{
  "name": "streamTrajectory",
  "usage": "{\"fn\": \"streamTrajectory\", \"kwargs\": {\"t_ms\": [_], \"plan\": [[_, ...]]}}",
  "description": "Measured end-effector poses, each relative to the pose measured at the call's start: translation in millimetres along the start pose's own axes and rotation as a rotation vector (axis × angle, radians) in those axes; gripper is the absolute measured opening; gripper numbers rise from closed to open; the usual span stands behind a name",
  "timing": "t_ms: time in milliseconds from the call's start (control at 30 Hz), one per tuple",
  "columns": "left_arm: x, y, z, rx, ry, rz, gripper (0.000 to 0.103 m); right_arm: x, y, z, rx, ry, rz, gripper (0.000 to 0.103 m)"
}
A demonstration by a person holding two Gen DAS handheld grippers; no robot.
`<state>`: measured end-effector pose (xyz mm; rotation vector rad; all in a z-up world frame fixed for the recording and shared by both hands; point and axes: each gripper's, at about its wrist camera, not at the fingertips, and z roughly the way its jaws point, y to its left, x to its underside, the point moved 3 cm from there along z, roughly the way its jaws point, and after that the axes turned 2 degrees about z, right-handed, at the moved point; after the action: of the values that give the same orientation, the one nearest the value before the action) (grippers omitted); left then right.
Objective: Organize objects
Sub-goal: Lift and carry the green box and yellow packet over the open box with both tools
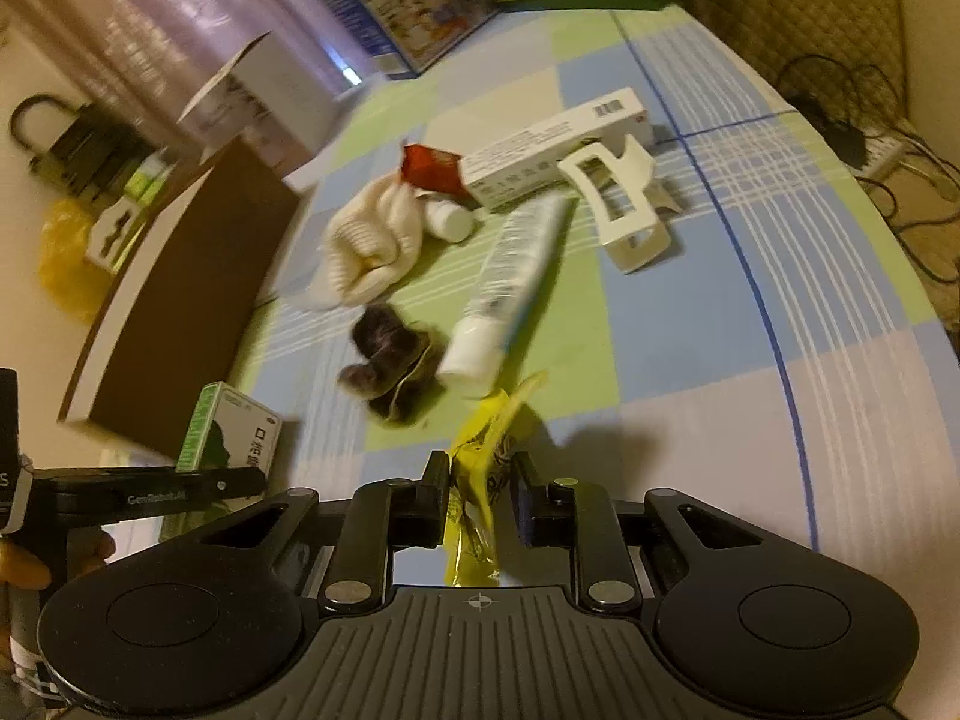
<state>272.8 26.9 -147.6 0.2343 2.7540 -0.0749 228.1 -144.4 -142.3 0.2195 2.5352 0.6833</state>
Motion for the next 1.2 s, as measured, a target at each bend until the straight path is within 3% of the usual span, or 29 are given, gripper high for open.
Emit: {"fn": "streamTrajectory", "kwargs": {"t_ms": [400,633,833,1200], "plan": [[30,-20,-55,0.002,-0.066,-0.112,0.026,3,17,-33,-0.141,0.03,-0.108,0.018],[17,-10,-93,0.023,-0.16,-0.114,0.026,-12,57,-47,-0.207,-0.013,-0.159,0.018],[1,23,-119,0.04,-0.221,-0.094,0.026,-26,107,-36,-0.269,-0.05,-0.166,0.018],[-38,136,-148,-0.002,-0.32,-0.084,0.026,-53,246,31,-0.396,-0.055,-0.21,0.018]]}}
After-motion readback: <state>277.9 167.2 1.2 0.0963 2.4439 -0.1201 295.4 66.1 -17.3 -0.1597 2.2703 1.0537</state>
